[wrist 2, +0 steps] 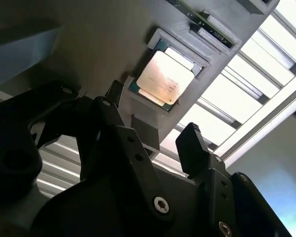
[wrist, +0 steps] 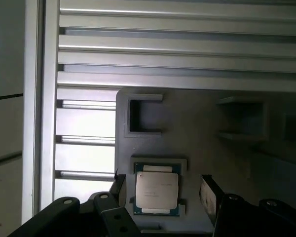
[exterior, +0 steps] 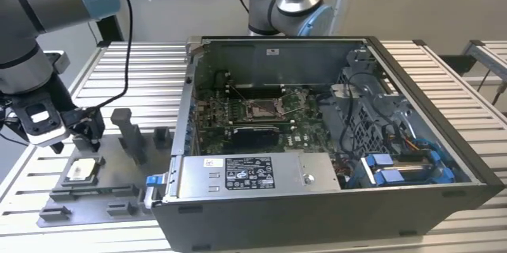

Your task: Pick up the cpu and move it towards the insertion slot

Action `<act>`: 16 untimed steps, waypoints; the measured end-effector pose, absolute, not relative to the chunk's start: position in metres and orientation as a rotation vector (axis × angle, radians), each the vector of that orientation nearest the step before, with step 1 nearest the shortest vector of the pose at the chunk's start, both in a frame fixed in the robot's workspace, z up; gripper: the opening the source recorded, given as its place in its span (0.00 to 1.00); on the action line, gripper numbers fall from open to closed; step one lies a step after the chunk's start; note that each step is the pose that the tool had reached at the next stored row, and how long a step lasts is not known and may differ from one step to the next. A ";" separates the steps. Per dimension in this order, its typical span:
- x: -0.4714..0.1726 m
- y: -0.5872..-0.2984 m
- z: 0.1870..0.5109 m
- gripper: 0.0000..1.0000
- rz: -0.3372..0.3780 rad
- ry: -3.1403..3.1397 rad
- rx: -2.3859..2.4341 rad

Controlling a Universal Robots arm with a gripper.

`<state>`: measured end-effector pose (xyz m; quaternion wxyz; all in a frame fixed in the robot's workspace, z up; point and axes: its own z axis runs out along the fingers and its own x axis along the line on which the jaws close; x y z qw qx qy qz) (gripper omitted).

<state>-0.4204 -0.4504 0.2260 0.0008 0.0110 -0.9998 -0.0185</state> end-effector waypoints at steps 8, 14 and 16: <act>-0.421 -0.461 0.221 1.00 -0.058 -3.139 0.034; -0.421 -0.467 0.215 1.00 -0.058 -3.139 0.035; -0.422 -0.467 0.212 1.00 -0.058 -3.140 0.035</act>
